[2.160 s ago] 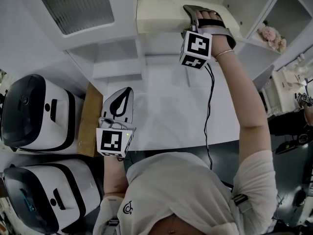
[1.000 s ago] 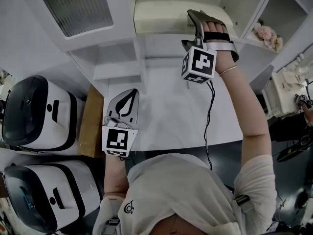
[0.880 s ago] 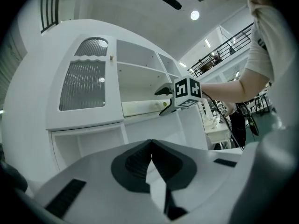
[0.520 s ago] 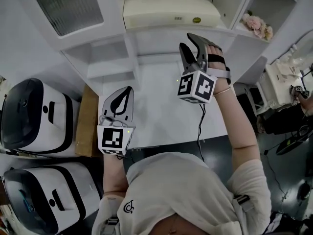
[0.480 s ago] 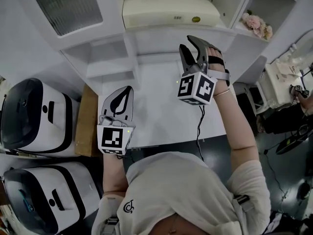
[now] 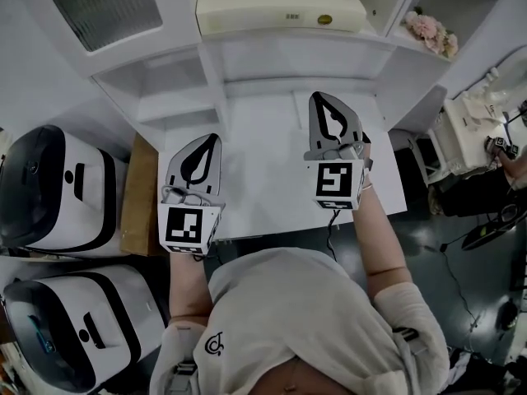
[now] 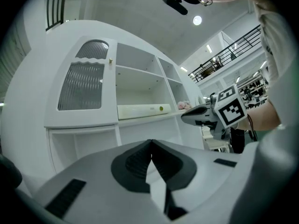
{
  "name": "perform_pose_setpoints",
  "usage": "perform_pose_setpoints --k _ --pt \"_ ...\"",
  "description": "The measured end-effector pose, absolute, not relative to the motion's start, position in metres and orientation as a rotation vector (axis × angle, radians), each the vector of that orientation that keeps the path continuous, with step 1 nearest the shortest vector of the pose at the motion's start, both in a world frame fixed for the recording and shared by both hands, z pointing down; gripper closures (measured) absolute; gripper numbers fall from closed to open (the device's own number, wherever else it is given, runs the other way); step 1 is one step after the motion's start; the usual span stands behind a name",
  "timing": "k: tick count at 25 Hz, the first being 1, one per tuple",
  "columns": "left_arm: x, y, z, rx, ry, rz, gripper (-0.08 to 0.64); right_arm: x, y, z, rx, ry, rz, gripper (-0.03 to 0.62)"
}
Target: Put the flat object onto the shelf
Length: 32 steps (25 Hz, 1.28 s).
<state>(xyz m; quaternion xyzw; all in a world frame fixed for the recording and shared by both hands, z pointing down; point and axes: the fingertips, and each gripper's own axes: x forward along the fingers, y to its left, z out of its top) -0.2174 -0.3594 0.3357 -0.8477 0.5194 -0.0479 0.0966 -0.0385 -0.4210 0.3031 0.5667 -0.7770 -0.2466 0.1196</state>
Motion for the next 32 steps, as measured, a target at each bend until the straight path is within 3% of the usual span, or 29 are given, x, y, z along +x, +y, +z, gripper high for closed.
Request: perform_pose_setpoints --k 14,32 --pt "-0.207 -0.369 0.337 -2.533 1.522 -0.124 0.546 -0.026 -0.405 0.353 1.672 -2.648 -0.071 0.586" --pt "-0.209 -0.379 0.338 -2.534 1.526 -0.124 0.546 -0.031 -0.409 0.361 1.625 -2.683 0.047 0.588"
